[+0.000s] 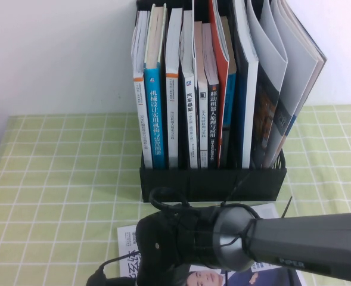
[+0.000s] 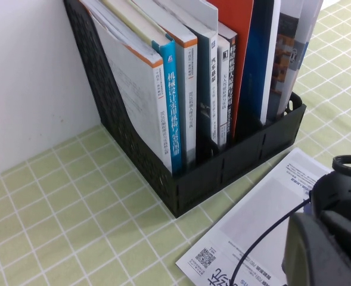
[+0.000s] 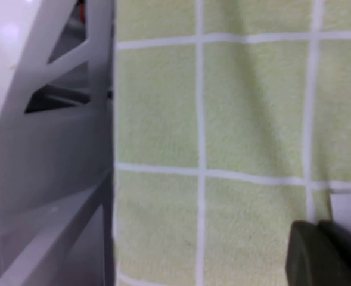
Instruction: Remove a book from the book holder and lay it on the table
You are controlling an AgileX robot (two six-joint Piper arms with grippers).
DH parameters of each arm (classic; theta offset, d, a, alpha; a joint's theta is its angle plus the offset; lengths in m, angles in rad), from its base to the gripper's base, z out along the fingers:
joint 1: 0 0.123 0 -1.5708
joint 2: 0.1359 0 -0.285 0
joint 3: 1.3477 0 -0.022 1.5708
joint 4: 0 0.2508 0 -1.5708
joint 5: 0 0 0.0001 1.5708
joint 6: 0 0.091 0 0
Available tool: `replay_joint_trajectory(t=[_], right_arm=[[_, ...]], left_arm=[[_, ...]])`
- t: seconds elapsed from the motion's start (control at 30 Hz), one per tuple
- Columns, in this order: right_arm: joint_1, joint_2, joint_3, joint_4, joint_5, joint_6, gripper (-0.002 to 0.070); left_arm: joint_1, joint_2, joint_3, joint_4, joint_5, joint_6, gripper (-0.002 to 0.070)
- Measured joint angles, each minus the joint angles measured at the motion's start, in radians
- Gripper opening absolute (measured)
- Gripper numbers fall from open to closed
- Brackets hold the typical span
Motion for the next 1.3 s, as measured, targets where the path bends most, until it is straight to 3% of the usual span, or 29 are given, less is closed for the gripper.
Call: replay_joint_trajectory(t=[0.2,0.5,0.83,1.13,1.3], right_arm=[[0.003,-0.013,-0.002,-0.083,-0.070,0.151,-0.0001],[0.002,0.002,-0.140,-0.185,-0.090,0.187,-0.0001],[-0.005,-0.031,-0.240,-0.195,0.189,0.053,-0.0001],[-0.110,-0.451,-0.240,-0.201,0.081,0.119,-0.0001],[-0.200,-0.765,-0.211,-0.312,0.018,0.175,-0.0002]], left_arm=[[0.000,0.000,0.000,0.000,0.002,0.000,-0.0003],[0.000,0.000,0.000,0.000,0.005,0.000,-0.0003],[-0.018,-0.029,0.000,0.012,0.035,0.000,-0.0003],[-0.038,-0.222,0.022,0.088,0.083,-0.116,-0.0003],[-0.038,-0.377,0.174,0.158,0.097,-0.257,-0.0003]])
